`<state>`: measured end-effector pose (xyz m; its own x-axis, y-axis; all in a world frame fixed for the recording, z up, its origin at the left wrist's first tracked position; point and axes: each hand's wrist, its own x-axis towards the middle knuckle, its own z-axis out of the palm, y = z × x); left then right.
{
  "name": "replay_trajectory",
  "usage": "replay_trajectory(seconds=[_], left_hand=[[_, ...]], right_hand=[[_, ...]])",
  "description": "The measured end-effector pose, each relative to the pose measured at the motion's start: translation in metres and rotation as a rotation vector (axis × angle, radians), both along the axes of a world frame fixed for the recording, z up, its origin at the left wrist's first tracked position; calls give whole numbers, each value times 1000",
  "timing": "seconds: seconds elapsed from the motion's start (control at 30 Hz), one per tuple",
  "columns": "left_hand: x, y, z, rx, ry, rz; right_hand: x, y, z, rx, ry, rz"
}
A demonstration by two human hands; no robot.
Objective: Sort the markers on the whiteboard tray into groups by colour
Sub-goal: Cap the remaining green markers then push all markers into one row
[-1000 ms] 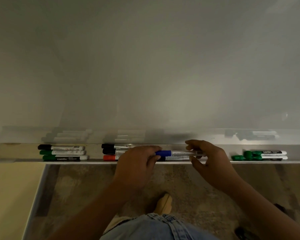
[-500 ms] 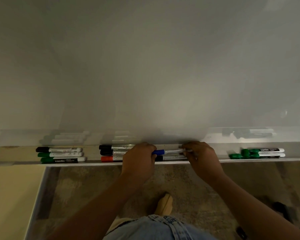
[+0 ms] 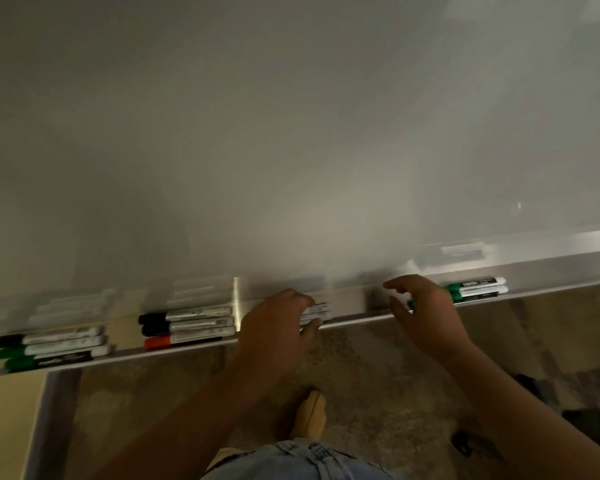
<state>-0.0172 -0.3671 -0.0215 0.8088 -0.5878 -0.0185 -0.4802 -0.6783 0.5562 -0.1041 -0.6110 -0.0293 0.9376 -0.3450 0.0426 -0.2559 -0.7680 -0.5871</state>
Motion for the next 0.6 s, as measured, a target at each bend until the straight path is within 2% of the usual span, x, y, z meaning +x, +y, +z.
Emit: replay_trajectory(seconds=[0.1, 0.23, 0.4, 0.6], left_hand=[[-5, -35, 3, -60, 55, -122], [-10, -84, 0, -36, 43, -269], [-14, -142, -11, -18, 21, -367], [-22, -183, -26, 90, -42, -451]], right_hand=[[-17, -44, 1, -87, 74, -117], [-33, -91, 4, -177, 201, -205], [-46, -116, 5, -278, 360, -172], [-43, -121, 6, -388, 415, -95]])
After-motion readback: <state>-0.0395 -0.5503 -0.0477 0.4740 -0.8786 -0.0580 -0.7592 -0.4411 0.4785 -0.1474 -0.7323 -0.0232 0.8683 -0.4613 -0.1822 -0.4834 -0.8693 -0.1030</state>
